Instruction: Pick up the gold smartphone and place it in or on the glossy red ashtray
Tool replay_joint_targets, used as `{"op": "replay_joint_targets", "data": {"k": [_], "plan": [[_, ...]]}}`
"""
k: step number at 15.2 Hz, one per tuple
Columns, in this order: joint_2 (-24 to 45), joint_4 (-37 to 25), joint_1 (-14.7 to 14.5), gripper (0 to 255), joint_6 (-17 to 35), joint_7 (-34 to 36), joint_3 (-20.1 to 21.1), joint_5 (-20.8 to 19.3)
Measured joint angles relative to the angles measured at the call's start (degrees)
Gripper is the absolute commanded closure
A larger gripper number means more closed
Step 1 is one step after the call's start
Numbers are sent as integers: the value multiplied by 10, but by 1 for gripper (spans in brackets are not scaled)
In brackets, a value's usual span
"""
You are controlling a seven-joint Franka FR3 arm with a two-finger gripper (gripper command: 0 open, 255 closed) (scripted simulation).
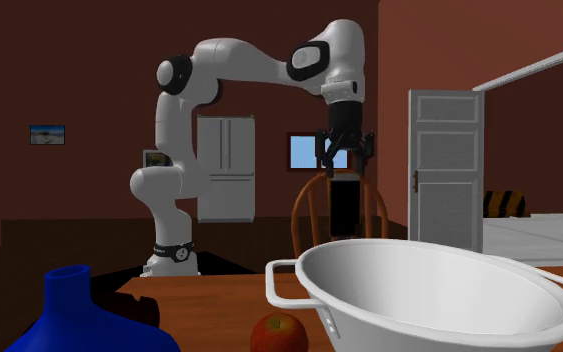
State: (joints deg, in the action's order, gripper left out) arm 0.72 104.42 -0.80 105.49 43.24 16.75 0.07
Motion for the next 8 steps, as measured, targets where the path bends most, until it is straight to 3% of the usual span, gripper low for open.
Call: {"op": "replay_joint_targets", "data": {"k": [8], "plan": [[-105, 91, 43, 255, -13, -103, -53, 22]]}}
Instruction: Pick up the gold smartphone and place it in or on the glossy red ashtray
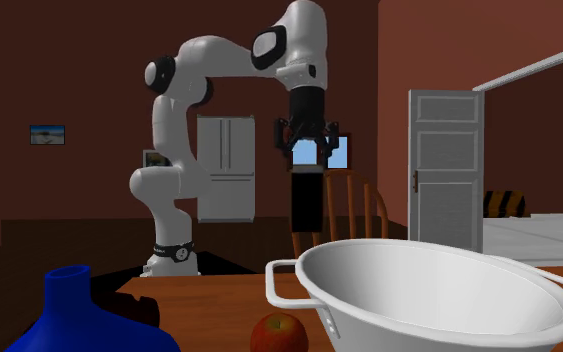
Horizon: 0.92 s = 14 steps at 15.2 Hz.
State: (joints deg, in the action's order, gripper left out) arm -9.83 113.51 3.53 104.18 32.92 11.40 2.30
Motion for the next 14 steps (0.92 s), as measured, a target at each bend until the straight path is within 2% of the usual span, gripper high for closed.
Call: {"op": "replay_joint_targets", "data": {"k": [5, 14], "plan": [[-59, 50, 25, 255, -10, -68, -42, 1], [-117, 85, 73, 255, -34, -191, -127, -23]]}}
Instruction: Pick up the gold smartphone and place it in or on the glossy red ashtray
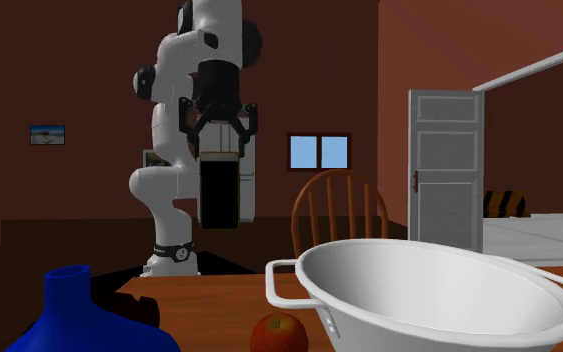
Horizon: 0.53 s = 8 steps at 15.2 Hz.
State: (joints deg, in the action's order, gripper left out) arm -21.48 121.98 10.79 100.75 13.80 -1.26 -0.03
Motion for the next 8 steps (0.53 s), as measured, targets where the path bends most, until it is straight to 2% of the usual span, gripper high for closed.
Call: {"op": "replay_joint_targets", "data": {"k": [8], "plan": [[-12, -17, 40, 255, -27, -106, -75, -29]]}}
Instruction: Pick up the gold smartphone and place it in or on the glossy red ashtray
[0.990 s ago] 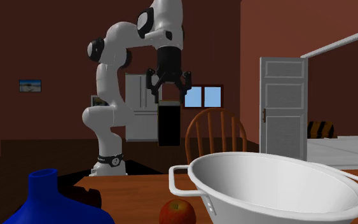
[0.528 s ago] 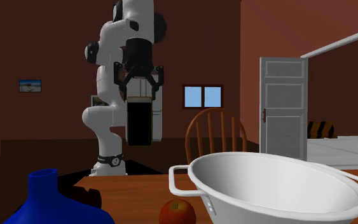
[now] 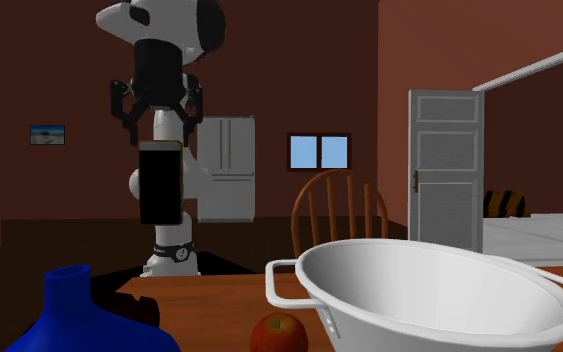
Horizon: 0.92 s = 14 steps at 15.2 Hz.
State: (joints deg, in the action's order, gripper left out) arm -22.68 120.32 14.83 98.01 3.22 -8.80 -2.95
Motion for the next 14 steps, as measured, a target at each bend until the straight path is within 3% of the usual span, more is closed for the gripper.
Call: {"op": "replay_joint_targets", "data": {"k": [6, 14], "plan": [[22, -41, 31, 255, -16, -91, -66, -19], [15, 22, 35, 255, 40, -98, -73, -25]]}}
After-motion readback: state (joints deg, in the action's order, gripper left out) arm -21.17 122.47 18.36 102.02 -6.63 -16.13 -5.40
